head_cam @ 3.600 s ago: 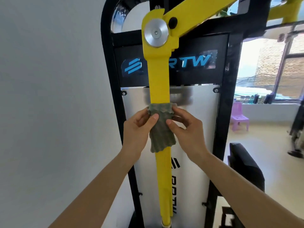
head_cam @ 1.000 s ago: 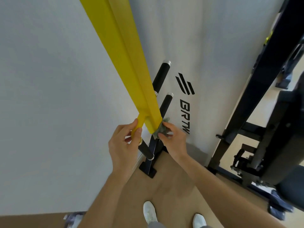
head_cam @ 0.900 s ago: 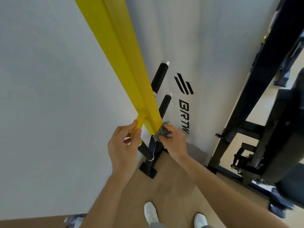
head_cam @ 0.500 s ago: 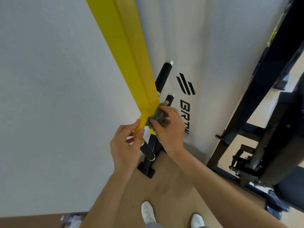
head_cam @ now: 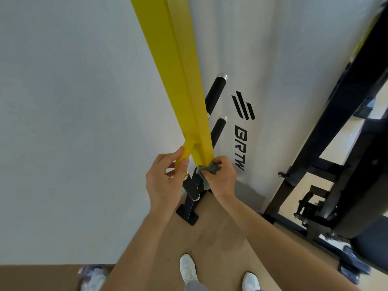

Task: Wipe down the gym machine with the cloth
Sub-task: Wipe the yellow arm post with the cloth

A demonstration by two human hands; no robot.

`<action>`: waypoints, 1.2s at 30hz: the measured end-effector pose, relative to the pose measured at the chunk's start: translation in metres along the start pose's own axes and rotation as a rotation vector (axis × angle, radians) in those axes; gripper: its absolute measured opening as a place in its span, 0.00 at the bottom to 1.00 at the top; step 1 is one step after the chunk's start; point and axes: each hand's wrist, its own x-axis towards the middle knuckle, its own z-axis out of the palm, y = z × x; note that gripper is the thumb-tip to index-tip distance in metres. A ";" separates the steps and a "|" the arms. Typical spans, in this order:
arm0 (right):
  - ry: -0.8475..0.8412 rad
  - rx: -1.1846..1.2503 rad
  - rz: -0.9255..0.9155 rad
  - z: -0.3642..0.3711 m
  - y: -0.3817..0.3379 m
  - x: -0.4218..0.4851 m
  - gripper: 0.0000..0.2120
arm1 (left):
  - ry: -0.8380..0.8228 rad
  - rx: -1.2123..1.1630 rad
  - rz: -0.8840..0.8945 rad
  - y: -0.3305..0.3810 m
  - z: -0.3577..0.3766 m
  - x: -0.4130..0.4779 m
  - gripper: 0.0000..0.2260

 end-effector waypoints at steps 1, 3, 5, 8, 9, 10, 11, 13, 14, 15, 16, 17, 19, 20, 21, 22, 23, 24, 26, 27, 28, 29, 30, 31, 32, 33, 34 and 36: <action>-0.018 0.016 0.044 -0.001 0.002 0.000 0.21 | -0.004 -0.002 -0.003 0.000 0.000 0.000 0.10; -0.036 0.029 0.106 -0.006 0.002 -0.002 0.19 | -0.021 -0.006 -0.007 0.001 -0.001 -0.001 0.10; -0.022 0.059 0.119 -0.018 -0.003 -0.007 0.15 | -0.047 -0.012 -0.021 0.002 -0.001 -0.002 0.10; 0.111 0.223 0.094 -0.039 -0.012 -0.021 0.05 | -0.097 -0.041 -0.067 0.003 -0.001 -0.001 0.10; 0.160 0.265 0.093 -0.046 -0.014 -0.026 0.04 | -0.116 -0.055 -0.091 0.004 -0.001 0.000 0.10; 0.180 0.304 0.089 -0.052 -0.017 -0.031 0.04 | -0.137 -0.067 -0.108 0.005 -0.002 0.000 0.10; 0.168 0.342 0.084 -0.058 -0.019 -0.037 0.05 | -0.156 -0.064 -0.112 0.005 -0.003 0.000 0.11; 0.064 0.420 0.071 -0.071 -0.025 -0.048 0.06 | -0.154 0.000 -0.046 0.008 -0.007 -0.004 0.10; 0.009 0.449 0.042 -0.078 -0.029 -0.054 0.06 | -0.137 0.040 0.014 0.010 -0.009 -0.008 0.11; -0.042 0.453 -0.003 -0.085 -0.035 -0.059 0.07 | -0.124 0.062 0.075 0.012 -0.013 -0.012 0.12; -0.087 0.448 -0.058 -0.090 -0.043 -0.064 0.08 | -0.137 0.054 0.124 0.013 -0.016 -0.017 0.13; -0.119 0.446 -0.112 -0.093 -0.048 -0.068 0.09 | -0.187 0.009 0.163 0.013 -0.019 -0.022 0.14; -0.144 0.449 -0.198 -0.095 -0.061 -0.074 0.13 | -0.366 -0.129 0.209 0.014 -0.026 -0.027 0.19; -0.155 0.440 -0.226 -0.094 -0.067 -0.077 0.13 | -0.448 -0.174 0.229 0.013 -0.029 -0.028 0.22; -0.168 0.433 -0.241 -0.090 -0.073 -0.080 0.13 | -0.504 -0.192 0.250 0.011 -0.031 -0.026 0.23; -0.178 0.427 -0.248 -0.085 -0.079 -0.083 0.13 | -0.533 -0.199 0.265 0.009 -0.034 -0.023 0.23; -0.182 0.419 -0.254 -0.079 -0.083 -0.085 0.13 | -0.540 -0.209 0.265 0.006 -0.037 -0.019 0.21; -0.179 0.412 -0.261 -0.073 -0.087 -0.086 0.13 | -0.538 -0.226 0.248 0.003 -0.042 -0.013 0.18; -0.169 0.418 -0.263 -0.059 -0.096 -0.090 0.15 | -0.540 -0.265 0.193 -0.004 -0.053 0.000 0.11; -0.155 0.420 -0.255 -0.052 -0.101 -0.093 0.16 | -0.545 -0.283 0.151 -0.010 -0.060 0.008 0.07; -0.121 0.412 -0.242 -0.046 -0.106 -0.095 0.16 | -0.546 -0.307 0.095 -0.015 -0.066 0.017 0.05; -0.061 0.388 -0.221 -0.039 -0.110 -0.097 0.15 | -0.539 -0.339 0.033 -0.021 -0.071 0.027 0.04; 0.030 0.342 -0.195 -0.032 -0.113 -0.097 0.14 | -0.524 -0.376 -0.020 -0.028 -0.076 0.037 0.03; 0.139 0.284 -0.164 -0.026 -0.116 -0.096 0.14 | -0.501 -0.415 -0.059 -0.034 -0.080 0.048 0.02; 0.243 0.229 -0.138 -0.021 -0.118 -0.094 0.15 | -0.475 -0.453 -0.093 -0.038 -0.082 0.058 0.02; 0.322 0.191 -0.124 -0.017 -0.120 -0.092 0.17 | -0.450 -0.494 -0.132 -0.042 -0.084 0.068 0.02; 0.375 0.171 -0.124 -0.012 -0.122 -0.090 0.19 | -0.433 -0.534 -0.165 -0.044 -0.083 0.077 0.02; 0.418 0.143 -0.149 -0.003 -0.131 -0.086 0.25 | -0.432 -0.586 -0.193 -0.049 -0.076 0.096 0.02</action>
